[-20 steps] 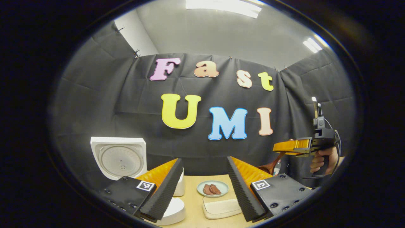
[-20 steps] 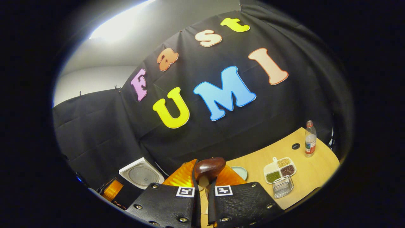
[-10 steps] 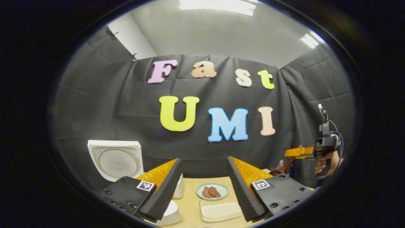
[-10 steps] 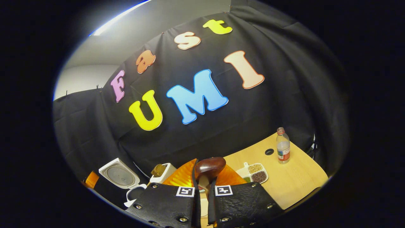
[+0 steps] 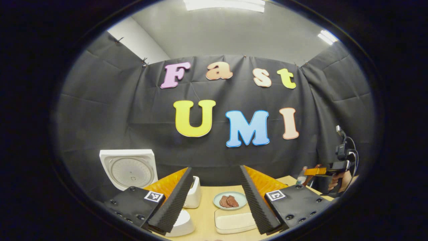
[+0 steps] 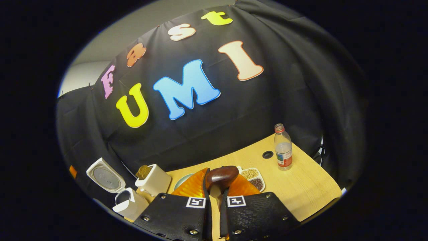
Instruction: Close the left gripper, press the button to open the rice cooker; take a wooden spoon from the chopstick holder with the right hand, scoop a spoonful of rice and pour it into the rice cooker, then put the wooden spoon back into the chopstick holder.
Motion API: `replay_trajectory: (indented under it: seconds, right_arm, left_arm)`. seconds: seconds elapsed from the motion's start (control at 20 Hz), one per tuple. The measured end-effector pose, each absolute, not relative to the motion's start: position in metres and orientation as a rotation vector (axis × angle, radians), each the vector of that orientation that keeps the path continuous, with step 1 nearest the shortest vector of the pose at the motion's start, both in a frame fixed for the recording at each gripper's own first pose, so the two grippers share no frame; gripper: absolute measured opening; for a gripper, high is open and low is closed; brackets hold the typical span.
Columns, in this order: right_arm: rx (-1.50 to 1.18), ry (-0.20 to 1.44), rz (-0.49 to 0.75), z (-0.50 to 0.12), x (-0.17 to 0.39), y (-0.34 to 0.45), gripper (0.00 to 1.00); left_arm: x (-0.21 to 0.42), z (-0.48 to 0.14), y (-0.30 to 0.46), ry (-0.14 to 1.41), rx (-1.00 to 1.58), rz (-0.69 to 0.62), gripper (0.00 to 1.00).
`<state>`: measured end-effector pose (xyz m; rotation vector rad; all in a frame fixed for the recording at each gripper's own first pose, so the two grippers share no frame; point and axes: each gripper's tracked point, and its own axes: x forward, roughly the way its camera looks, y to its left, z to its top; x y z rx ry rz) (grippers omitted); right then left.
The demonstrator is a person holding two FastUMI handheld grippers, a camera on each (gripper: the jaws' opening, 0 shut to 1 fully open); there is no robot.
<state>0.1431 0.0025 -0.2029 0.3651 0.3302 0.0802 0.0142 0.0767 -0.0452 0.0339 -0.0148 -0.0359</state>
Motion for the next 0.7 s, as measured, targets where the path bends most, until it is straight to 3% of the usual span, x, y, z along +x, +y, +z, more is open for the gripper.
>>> replay_trajectory:
  seconds: [0.7]
  right_arm:
    - [0.298, 0.477, 0.053, -0.306, 0.166, 0.017, 0.09]
  left_arm:
    - [0.001, -0.053, 0.104, 0.042, 0.078, 0.086, 0.97]
